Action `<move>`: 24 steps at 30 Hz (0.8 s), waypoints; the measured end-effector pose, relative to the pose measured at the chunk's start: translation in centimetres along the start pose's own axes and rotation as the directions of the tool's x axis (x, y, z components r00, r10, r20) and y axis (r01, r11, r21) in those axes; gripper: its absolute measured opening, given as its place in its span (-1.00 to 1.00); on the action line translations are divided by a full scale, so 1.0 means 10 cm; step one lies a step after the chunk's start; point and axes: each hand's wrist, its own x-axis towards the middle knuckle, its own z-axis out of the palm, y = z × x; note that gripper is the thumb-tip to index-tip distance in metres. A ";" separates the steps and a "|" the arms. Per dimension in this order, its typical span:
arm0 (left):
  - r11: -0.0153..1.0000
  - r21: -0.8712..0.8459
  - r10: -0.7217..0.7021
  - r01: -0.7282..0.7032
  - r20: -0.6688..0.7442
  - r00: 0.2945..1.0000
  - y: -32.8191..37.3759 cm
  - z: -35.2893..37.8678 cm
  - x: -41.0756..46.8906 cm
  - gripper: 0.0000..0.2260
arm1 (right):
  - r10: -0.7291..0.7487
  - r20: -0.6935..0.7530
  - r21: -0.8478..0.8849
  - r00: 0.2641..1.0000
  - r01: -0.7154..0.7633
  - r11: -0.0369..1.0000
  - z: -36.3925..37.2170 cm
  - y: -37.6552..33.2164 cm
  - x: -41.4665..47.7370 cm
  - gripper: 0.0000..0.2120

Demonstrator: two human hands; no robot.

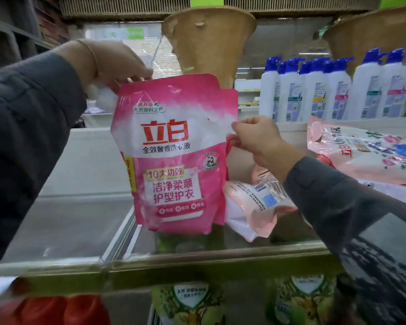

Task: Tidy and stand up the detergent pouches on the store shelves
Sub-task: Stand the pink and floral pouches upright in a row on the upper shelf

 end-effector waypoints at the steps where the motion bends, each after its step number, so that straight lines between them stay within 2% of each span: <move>1: 0.999 -0.045 -0.007 0.007 0.000 1.000 -0.03 0.01 -0.10 -0.62 | -0.043 -0.008 -0.016 0.999 0.043 0.999 -0.01 -0.02 -0.04 -0.92; 4: 0.980 -0.197 0.005 -0.013 -0.042 0.999 -0.12 0.09 -0.28 -0.56 | -0.125 0.015 -0.015 0.992 0.126 0.992 -0.04 -0.10 -0.21 -0.89; 7: 0.942 -0.334 -0.011 -0.040 -0.150 0.989 -0.22 0.19 -0.40 -0.51 | -0.140 0.131 0.105 0.981 0.127 0.986 -0.03 -0.16 -0.40 -0.74; 9: 0.877 -0.476 -0.021 -0.059 -0.161 0.987 -0.29 0.25 -0.43 -0.51 | -0.151 0.212 0.132 0.966 0.125 0.983 -0.02 -0.17 -0.52 -0.47; 12: 0.674 -0.724 -0.005 -0.144 -0.199 0.980 -0.36 0.37 -0.51 -0.48 | -0.162 0.372 0.055 0.914 0.152 0.987 0.00 -0.14 -0.72 -0.11; 13: 0.598 -0.781 0.008 -0.178 -0.217 0.976 -0.38 0.42 -0.52 -0.47 | -0.162 0.407 0.021 0.899 0.168 0.986 0.00 -0.12 -0.76 -0.11; 14: 0.510 -0.834 0.031 -0.210 -0.226 0.974 -0.40 0.47 -0.53 -0.48 | -0.160 0.434 -0.007 0.886 0.181 0.983 0.00 -0.11 -0.77 -0.24; 16: 0.361 -0.900 0.014 -0.245 -0.257 0.966 -0.45 0.61 -0.60 -0.47 | -0.125 0.466 -0.075 0.876 0.180 0.981 0.02 -0.06 -0.78 -0.68; 17: 0.311 -0.918 -0.006 -0.248 -0.262 0.965 -0.48 0.68 -0.63 -0.41 | -0.102 0.482 -0.097 0.870 0.169 0.981 0.03 -0.04 -0.80 -0.79; 18: 0.285 -0.927 -0.025 -0.242 -0.260 0.965 -0.48 0.77 -0.69 -0.34 | -0.083 0.483 -0.101 0.872 0.150 0.984 0.05 -0.01 -0.79 -0.82; 20: 0.300 -0.932 -0.059 -0.203 -0.230 0.971 -0.45 0.96 -0.81 -0.28 | -0.066 0.444 -0.052 0.893 0.099 0.994 0.08 0.02 -0.79 -0.85; 22: 0.326 -0.928 -0.111 -0.178 -0.225 0.968 -0.42 1.13 -0.89 -0.40 | -0.042 0.390 0.010 0.920 0.041 0.999 0.12 0.03 -0.78 -0.84; 24: 0.340 -0.912 -0.150 -0.231 -0.295 0.944 -0.39 1.23 -0.91 -0.56 | 0.012 0.333 0.077 0.943 -0.040 0.996 0.20 0.04 -0.78 -0.81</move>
